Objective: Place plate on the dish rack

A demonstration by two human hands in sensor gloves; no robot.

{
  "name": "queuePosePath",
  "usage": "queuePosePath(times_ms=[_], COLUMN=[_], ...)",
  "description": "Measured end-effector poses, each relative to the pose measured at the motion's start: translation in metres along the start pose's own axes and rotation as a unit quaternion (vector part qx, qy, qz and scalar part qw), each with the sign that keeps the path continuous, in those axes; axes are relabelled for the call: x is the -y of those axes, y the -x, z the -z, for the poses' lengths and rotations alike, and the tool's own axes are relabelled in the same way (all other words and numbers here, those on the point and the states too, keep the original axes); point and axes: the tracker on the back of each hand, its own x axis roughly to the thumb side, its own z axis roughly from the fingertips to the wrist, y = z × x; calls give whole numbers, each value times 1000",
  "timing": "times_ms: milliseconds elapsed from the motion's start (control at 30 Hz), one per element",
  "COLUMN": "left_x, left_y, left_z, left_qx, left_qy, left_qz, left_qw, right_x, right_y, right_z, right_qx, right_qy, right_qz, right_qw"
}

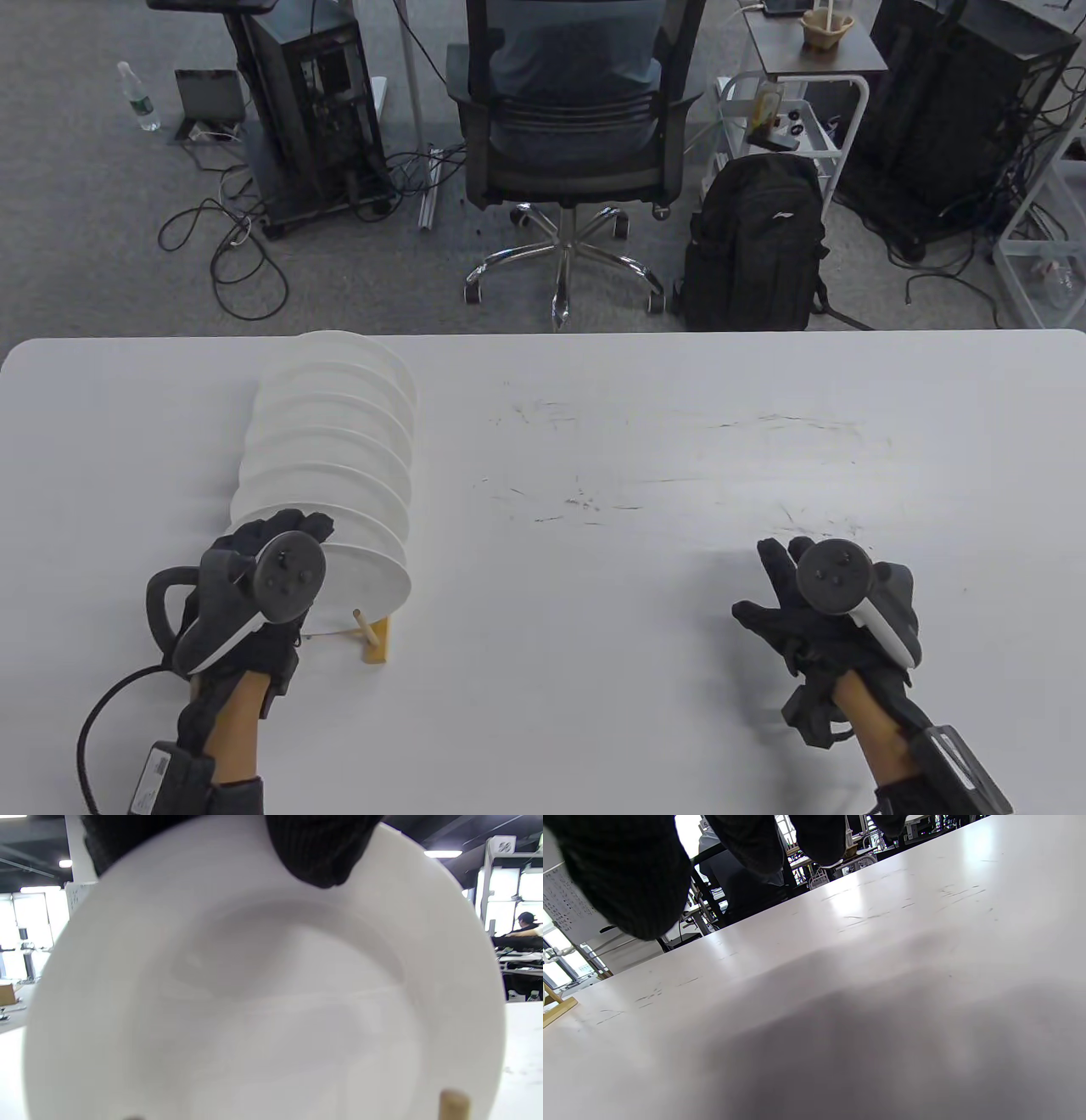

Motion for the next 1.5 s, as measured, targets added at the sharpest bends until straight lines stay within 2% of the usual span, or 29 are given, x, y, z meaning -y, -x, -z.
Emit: queuePosePath(times_ms=[100,167,333,367,467,567,667,733,867,1033,1233,1333,1500], left_x=[6,5,-9,-14,-32,-43,-43,-37,-12,25,59,69,80], left_y=[6,9,6,3,-12,-36,-64,-87,-127,-158,-165,-164,-161], left_z=[2,3,-1,-3,-10,-13,-13,-11,-3,6,11,11,12], left_qx=[-17,-36,-36,-34,-9,2,27,47,75,97,103,102,97], left_qy=[11,42,34,28,-37,-44,-55,-56,-20,27,44,40,65], left_qz=[-10,-22,-46,-44,-28,-45,-78,-88,-97,-126,-120,-111,-108], left_qw=[1000,998,998,998,999,998,995,993,992,987,986,988,987], right_x=[-2,-4,-5,-5,-7,-8,-10,-10,-11,-11,-11,-11,-11], right_y=[-1,-1,-3,-3,-5,-9,-11,-13,-14,-13,-12,-10,-8], right_z=[1,2,4,4,3,2,2,1,1,1,2,2,2], right_qx=[0,1,-1,-2,-5,-1,3,8,10,13,13,10,5], right_qy=[-7,-12,-17,-19,-33,-36,-36,-38,-59,-64,-66,-68,-76], right_qz=[-6,-8,-12,-15,-32,-56,-65,-65,-64,-63,-55,-50,-50], right_qw=[1000,1000,1000,1000,999,998,997,997,996,996,996,996,996])
